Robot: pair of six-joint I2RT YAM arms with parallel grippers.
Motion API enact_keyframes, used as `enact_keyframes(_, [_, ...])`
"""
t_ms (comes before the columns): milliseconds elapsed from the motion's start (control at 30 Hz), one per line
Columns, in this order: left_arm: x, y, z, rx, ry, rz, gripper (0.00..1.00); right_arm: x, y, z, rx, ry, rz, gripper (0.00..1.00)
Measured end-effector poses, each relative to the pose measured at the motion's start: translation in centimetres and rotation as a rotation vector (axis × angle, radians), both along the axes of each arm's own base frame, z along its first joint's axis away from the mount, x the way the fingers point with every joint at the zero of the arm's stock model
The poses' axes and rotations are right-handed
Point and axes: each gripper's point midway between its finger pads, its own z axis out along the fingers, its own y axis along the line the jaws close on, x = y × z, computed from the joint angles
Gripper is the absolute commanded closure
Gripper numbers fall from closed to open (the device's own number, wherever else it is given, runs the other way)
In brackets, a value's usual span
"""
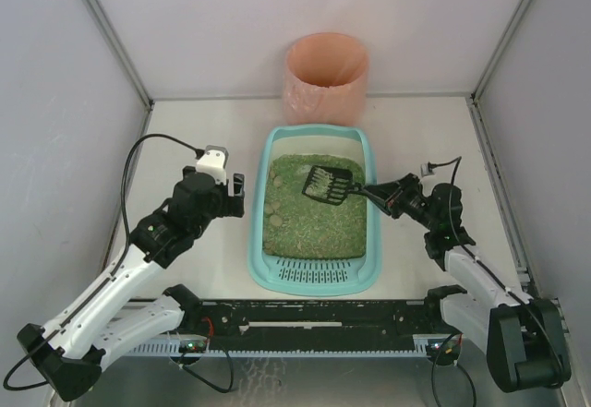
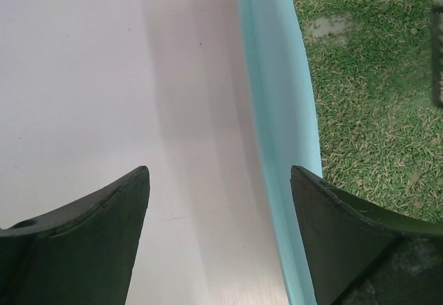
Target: Clean the litter box
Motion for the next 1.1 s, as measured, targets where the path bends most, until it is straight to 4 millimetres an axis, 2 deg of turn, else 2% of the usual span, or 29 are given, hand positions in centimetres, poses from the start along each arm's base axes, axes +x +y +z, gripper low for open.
enact_keyframes(167, [0.0,-0.1,-0.1,-0.008,0.006,-0.008,0.14,-0.9,1.2,0.2,0.015,0.001,0.064,1.00])
enact_keyframes(333, [0.0,0.0,-0.1,-0.010,0.007,-0.007,0.14,-0.3,-0.7,0.8,0.040,-0.019,-0.014,1.00])
enact_keyframes(467, [0.1,-0.1,-0.1,-0.018,0.012,-0.011,0.14,-0.8,0.2,1.3,0.036,-0.032,0.028,1.00])
enact_keyframes(633, [0.1,-0.1,-0.2,-0.022,0.016,-0.015,0.15,-0.5,-0.9,1.4,0.027,-0.038,-0.022,1.00])
enact_keyframes(767, [0.3,-0.3,-0.6,-0.028,0.034,-0.023,0.15,-0.6,1.4,2.8,-0.062,-0.059,0.058,1.00])
enact_keyframes(900, [0.4,-0.4,-1.1,-0.025,0.055,-0.029,0.15,0.0,2.2,4.4,-0.198,-0.105,0.043,1.00])
enact_keyframes(1100, [0.4,-0.5,-1.0,-0.028,0.055,-0.030,0.15,0.4,3.6,3.8,-0.465,-0.089,0.039,1.00])
